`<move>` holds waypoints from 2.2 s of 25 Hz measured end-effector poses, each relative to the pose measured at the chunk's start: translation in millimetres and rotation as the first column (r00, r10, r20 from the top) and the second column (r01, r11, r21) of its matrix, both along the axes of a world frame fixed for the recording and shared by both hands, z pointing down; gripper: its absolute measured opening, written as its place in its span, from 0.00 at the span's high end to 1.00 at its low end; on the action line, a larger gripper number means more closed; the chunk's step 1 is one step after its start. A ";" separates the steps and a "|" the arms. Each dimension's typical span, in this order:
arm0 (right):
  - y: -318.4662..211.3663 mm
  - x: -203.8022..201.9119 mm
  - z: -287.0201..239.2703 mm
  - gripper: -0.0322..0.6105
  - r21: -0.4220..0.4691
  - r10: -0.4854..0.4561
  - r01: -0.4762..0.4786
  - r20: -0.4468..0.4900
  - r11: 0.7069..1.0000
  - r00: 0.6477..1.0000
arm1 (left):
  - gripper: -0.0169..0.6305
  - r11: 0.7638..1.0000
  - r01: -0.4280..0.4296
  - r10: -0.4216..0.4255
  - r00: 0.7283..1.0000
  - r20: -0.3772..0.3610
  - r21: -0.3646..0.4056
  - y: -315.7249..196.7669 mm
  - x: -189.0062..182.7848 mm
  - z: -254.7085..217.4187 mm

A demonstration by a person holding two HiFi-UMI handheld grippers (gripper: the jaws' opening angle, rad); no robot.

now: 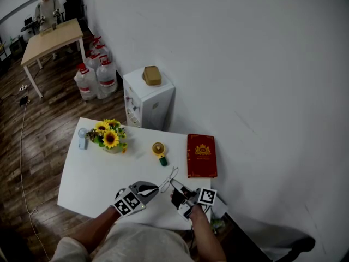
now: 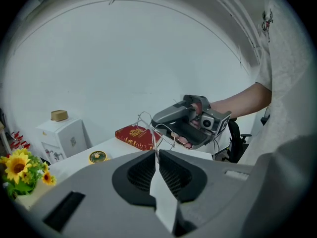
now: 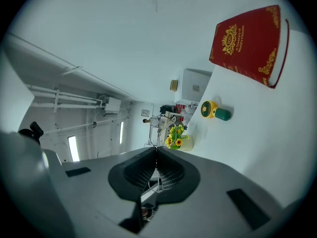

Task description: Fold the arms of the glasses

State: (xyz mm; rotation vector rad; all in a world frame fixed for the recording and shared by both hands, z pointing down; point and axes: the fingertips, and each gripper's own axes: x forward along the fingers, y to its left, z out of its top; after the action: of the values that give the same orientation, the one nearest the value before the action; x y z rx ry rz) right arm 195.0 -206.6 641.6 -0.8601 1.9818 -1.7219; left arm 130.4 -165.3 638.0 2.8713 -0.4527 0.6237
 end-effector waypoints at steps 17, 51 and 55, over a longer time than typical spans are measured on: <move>2.4 4.1 8.3 0.93 0.013 0.012 -0.010 -0.095 1.000 0.995 | 0.78 0.995 -0.074 0.074 0.997 0.001 -0.066 6.8 -14.5 2.9; -7.0 4.9 -33.7 0.93 0.299 0.062 -0.002 -0.192 0.954 0.979 | 0.94 0.884 0.461 -0.463 0.886 0.017 0.085 -94.5 -114.0 -30.5; -6.6 3.0 -36.0 0.93 0.310 0.060 0.001 -0.188 0.951 0.980 | 0.94 0.885 0.459 -0.462 0.887 0.016 0.077 -92.2 -112.5 -27.0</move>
State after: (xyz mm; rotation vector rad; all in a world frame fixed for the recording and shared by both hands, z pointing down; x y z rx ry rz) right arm 198.0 -213.2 605.6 -0.9695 2.2747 -1.3014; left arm 17.9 -257.4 611.0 2.6618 -1.1401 0.5754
